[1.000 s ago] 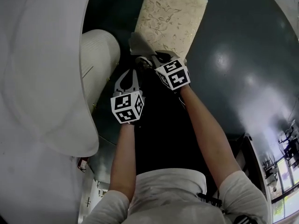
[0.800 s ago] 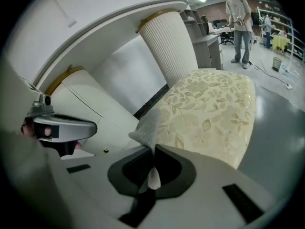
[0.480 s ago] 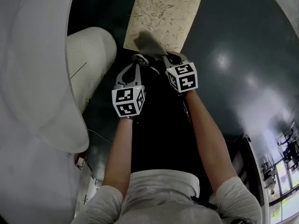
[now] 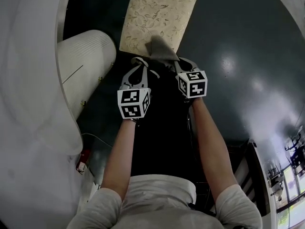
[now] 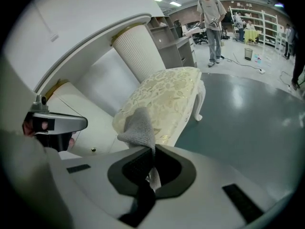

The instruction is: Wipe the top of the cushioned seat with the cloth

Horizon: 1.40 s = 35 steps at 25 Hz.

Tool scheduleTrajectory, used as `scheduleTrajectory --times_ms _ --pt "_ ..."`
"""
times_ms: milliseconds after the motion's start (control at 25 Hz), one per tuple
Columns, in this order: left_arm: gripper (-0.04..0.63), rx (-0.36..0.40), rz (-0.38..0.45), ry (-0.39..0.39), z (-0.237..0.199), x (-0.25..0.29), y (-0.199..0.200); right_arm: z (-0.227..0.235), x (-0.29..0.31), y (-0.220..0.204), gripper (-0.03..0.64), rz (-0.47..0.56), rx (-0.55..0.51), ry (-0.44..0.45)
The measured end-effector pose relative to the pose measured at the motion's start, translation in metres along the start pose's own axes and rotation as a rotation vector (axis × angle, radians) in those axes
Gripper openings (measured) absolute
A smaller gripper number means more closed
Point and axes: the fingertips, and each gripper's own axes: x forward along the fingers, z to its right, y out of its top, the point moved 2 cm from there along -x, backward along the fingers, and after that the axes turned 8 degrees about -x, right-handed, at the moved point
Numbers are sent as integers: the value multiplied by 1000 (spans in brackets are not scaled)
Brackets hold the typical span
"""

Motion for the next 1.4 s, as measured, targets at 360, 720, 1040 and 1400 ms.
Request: scheduleTrajectory --times_ms 360,720,1040,1400 --pt "15 64 -13 -22 33 10 7 30 -18 -1 14 43 65 -35" --pt "15 30 18 -2 47 11 32 51 -23 18 14 45 52 -41" --pt "15 -9 14 -8 49 19 33 79 -18 51 14 47 -23 -73" --pt "15 -68 21 -21 38 35 46 83 -3 79 14 23 -83 -115"
